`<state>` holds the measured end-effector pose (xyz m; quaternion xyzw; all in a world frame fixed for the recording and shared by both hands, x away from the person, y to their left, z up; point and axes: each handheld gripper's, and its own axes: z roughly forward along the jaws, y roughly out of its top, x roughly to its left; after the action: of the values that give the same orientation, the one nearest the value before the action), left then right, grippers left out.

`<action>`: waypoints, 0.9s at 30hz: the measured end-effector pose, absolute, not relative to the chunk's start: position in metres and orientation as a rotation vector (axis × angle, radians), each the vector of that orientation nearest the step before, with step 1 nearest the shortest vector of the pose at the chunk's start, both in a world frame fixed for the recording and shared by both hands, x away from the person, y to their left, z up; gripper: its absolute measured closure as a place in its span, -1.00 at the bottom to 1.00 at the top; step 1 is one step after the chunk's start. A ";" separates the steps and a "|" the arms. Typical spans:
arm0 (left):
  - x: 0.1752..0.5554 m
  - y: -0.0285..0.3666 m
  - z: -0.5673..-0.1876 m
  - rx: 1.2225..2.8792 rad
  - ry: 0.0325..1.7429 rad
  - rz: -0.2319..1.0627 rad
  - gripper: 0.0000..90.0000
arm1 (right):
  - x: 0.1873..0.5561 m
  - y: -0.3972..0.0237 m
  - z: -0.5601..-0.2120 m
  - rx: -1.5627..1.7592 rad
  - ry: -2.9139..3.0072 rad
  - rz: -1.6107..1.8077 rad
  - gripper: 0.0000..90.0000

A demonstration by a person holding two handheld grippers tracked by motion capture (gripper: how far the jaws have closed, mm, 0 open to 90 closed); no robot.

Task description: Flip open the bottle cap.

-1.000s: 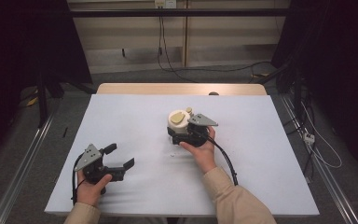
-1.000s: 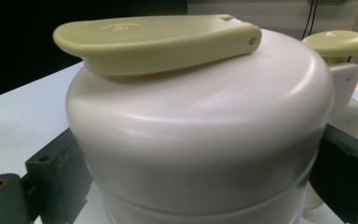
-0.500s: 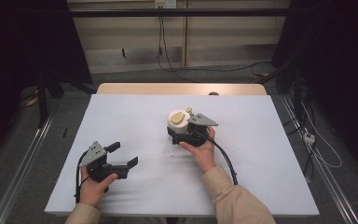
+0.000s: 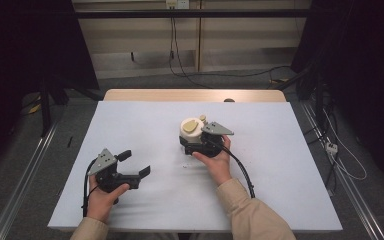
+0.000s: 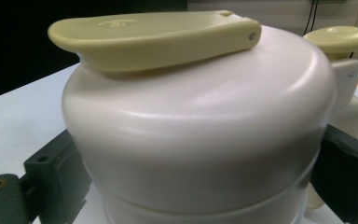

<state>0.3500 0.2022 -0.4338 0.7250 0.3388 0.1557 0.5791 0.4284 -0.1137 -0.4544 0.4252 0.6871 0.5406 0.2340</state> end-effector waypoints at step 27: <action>0.373 0.172 -0.415 1.692 0.808 0.294 -0.67 | 0.429 -0.113 -0.455 1.165 1.888 1.484 -0.89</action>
<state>0.3726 0.1716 -0.4148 0.7245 0.3460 0.1257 0.5827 0.4291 -0.1133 -0.4551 0.4244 0.6878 0.5405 0.2340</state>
